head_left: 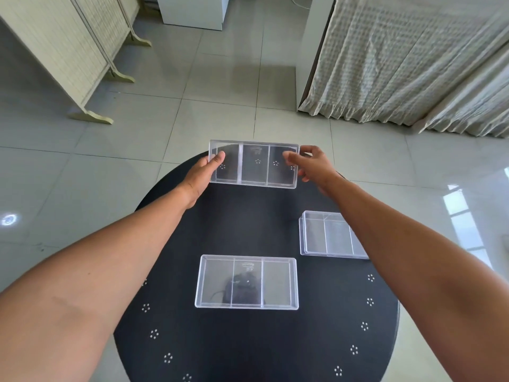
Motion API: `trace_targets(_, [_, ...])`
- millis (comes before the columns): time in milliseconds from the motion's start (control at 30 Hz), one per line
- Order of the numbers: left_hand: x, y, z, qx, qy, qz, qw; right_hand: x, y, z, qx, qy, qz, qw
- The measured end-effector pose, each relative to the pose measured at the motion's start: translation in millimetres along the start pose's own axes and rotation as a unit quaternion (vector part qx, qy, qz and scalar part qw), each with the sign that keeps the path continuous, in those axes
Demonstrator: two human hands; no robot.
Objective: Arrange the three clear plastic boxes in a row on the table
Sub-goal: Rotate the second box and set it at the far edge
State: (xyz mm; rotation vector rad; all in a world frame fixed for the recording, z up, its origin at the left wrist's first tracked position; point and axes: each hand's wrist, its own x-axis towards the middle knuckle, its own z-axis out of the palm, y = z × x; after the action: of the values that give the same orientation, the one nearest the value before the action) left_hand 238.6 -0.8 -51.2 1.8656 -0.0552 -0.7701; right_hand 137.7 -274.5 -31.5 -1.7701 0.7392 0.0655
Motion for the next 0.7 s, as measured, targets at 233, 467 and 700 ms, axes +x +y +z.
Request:
trace_targets(233, [2.9,-8.2,17.3,-0.043,0.056,-0.032,0.997,12.5,10.5,25.4,-0.019,0.045,0.117,0.992])
trace_targets(467, [9.9,-14.2,32.3,-0.02,0.069,-0.077,0.994,17.1,18.1,35.3,-0.045,0.07,0.131,0.988])
trace_targets(700, [14.3,-17.9,42.6,0.024,0.092,-0.082,0.992,17.9,25.8,35.1,-0.062,0.102,0.117,0.986])
